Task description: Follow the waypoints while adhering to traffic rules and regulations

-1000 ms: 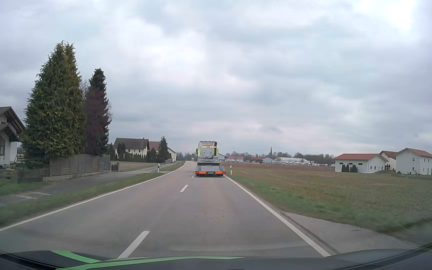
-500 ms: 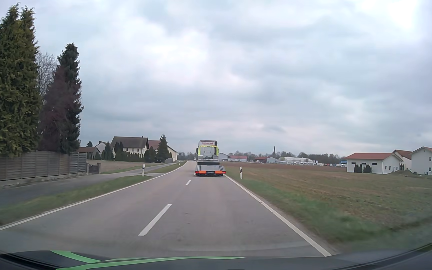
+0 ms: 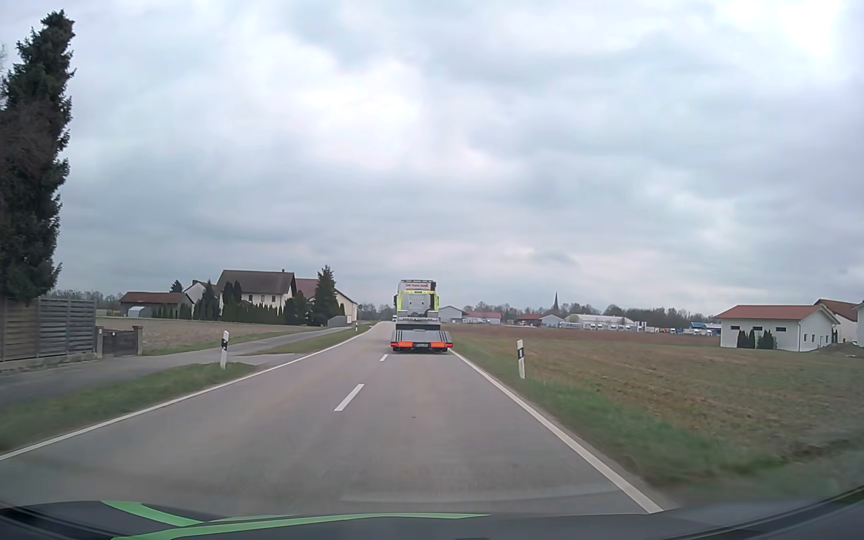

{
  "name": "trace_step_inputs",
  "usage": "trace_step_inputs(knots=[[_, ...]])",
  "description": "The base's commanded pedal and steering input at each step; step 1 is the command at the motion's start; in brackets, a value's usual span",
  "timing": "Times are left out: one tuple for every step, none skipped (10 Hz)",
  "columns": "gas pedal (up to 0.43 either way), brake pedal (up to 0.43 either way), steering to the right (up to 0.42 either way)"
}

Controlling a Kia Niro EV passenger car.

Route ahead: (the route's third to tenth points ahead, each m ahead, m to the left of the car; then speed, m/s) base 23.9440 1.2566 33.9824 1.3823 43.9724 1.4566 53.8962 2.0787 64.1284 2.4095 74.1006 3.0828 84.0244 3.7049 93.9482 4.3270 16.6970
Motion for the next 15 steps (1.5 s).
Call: trace_step_inputs(knots=[[0.079,0.000,-0.005],[0.079,0.000,-0.005],[0.079,0.000,-0.004],[0.067,0.000,-0.004],[0.059,0.000,-0.003],[0.047,0.000,-0.001],[0.047,0.000,0.000],[0.039,0.000,0.000],[0.039,0.000,0.000],[0.039,0.000,0.000],[0.039,0.000,-0.001],[0.039,0.000,-0.002],[0.039,0.000,-0.003],[0.059,0.000,-0.003],[0.067,0.000,-0.003]])
